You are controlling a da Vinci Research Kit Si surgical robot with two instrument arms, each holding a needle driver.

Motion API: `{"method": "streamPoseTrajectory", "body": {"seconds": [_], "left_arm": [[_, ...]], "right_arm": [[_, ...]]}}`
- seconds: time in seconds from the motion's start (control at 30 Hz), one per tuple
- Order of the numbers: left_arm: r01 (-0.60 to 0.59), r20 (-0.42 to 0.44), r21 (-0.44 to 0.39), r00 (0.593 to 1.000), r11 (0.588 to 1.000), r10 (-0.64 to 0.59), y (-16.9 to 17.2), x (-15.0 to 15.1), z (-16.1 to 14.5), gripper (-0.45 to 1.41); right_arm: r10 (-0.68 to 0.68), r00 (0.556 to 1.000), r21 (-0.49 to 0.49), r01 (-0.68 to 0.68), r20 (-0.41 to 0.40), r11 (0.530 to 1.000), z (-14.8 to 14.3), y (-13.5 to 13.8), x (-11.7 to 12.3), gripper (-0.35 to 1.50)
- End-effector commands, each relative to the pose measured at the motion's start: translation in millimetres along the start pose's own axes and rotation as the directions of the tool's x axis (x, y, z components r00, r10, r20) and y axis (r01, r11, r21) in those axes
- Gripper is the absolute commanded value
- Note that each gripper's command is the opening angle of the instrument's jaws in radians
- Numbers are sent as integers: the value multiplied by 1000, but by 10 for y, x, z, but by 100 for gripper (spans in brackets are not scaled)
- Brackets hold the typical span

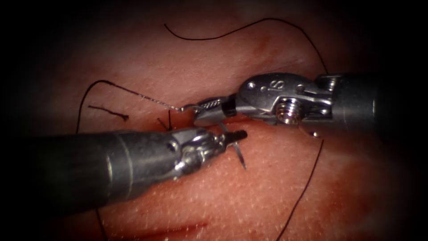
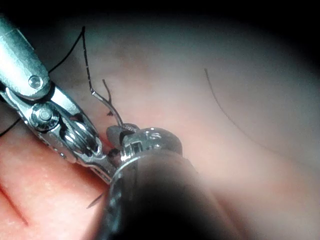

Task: Wound Closure
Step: Pass needle to right hand, then hold needle with left tool and regrasp with right end-effector so needle is facing head-on

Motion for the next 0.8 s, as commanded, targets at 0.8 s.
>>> {"method": "streamPoseTrajectory", "body": {"seconds": [0.8], "left_arm": [[526,-411,417,837,741,-362,3,-29,-21,84]], "right_arm": [[476,786,44,-501,-395,864,-46,30,-14,-35]]}}
